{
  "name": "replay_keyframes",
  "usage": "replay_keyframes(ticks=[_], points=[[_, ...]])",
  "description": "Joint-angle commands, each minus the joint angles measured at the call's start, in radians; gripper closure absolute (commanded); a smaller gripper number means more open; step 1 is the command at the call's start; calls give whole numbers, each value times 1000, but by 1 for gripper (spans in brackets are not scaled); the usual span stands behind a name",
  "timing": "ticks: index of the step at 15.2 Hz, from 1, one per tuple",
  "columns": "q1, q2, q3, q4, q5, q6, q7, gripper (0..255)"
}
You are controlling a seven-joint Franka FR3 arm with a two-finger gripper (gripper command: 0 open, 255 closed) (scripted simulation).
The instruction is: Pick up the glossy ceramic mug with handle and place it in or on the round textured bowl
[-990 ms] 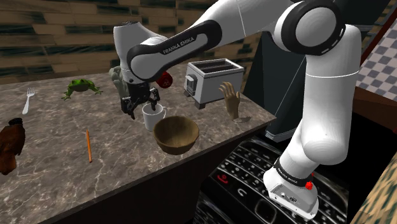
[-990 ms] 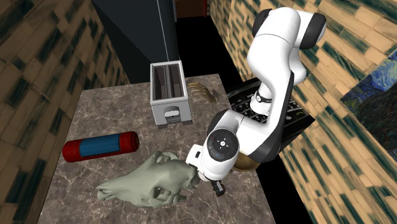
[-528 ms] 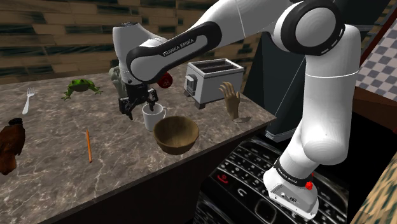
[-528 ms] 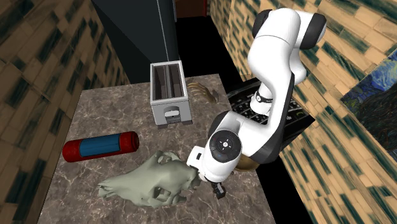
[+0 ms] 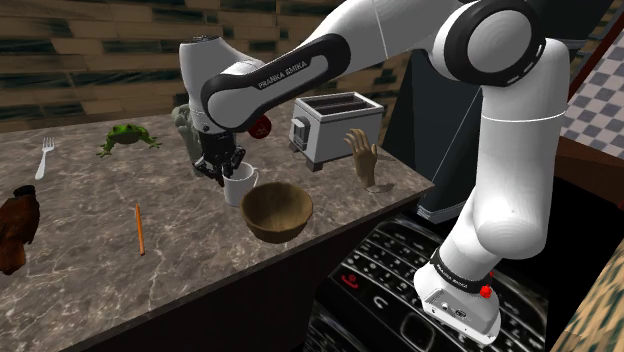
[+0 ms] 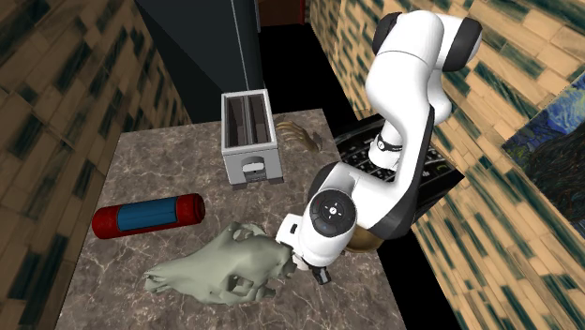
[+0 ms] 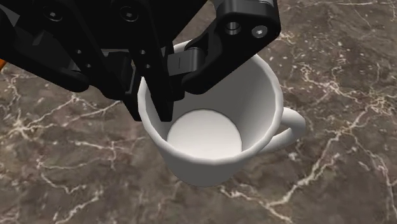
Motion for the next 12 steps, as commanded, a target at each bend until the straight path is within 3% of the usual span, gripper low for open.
replay_keyframes(ticks=[1,12], points=[[-3,20,-7,-10,1,-7,1,255],[-8,-16,4,51,20,-102,-13,255]])
